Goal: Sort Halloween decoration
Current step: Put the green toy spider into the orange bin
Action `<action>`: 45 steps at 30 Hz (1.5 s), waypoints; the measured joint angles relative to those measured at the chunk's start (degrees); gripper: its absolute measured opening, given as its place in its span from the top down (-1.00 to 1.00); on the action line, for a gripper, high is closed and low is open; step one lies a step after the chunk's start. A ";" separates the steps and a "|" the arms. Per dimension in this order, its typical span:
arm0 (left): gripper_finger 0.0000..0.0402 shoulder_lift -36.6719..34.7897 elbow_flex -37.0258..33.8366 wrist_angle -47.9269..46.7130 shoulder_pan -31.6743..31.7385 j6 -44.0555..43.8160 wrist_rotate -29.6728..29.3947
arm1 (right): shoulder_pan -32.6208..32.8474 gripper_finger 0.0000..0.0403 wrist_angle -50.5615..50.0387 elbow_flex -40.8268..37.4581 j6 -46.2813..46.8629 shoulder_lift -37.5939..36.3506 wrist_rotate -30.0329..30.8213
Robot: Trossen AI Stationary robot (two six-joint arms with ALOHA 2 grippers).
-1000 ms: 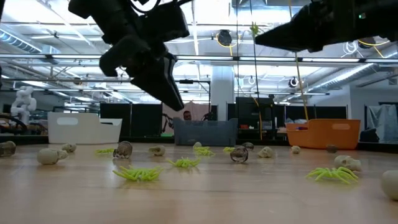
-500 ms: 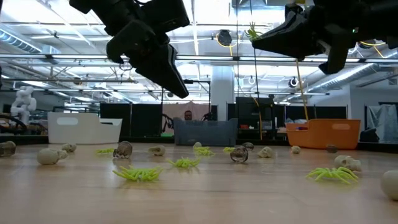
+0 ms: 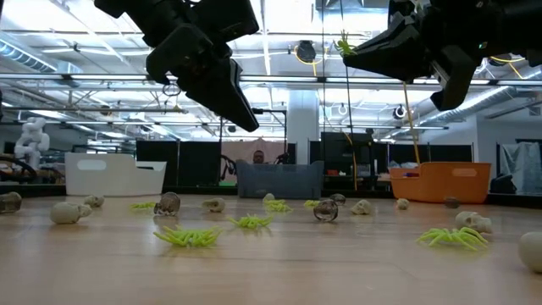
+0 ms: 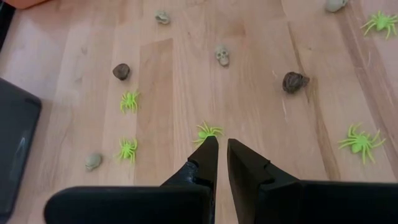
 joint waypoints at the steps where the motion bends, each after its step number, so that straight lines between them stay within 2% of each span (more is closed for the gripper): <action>1: 0.84 0.00 0.00 0.02 0.00 0.00 0.00 | 0.00 1.00 0.00 0.00 0.02 0.00 0.00; 11: 0.84 0.00 0.00 0.98 0.00 0.35 -0.16 | 0.00 1.00 0.18 0.00 4.14 0.00 0.42; 13: 0.84 0.00 0.00 0.91 0.00 0.35 -0.24 | 0.04 1.00 1.55 0.01 8.14 0.00 3.79; 17: 0.84 0.00 -0.01 0.89 0.04 0.37 -0.24 | -0.07 1.00 2.10 1.03 17.42 -0.95 16.02; 21: 0.84 0.00 -0.02 0.82 0.02 0.31 -0.24 | -1.83 1.00 -2.38 2.06 23.67 -3.89 17.12; 25: 0.84 0.00 -0.02 0.43 -0.05 0.04 -0.24 | -6.33 1.00 -16.08 3.84 31.62 -9.41 18.45; 32: 0.84 0.02 -0.04 0.43 -0.07 0.11 -0.24 | -20.35 1.00 -54.62 11.83 50.92 -19.63 18.31; 34: 0.84 0.02 -0.04 0.43 -0.07 0.14 -0.24 | -24.76 1.00 -62.57 13.23 55.53 -21.04 18.31; 39: 0.84 0.02 -0.04 0.45 -0.07 0.31 -0.24 | -34.98 1.00 -72.69 13.64 60.82 -22.18 17.89; 45: 0.84 0.02 -0.04 0.69 -0.17 0.02 -0.15 | -47.22 1.00 -77.89 13.62 65.97 -20.24 9.94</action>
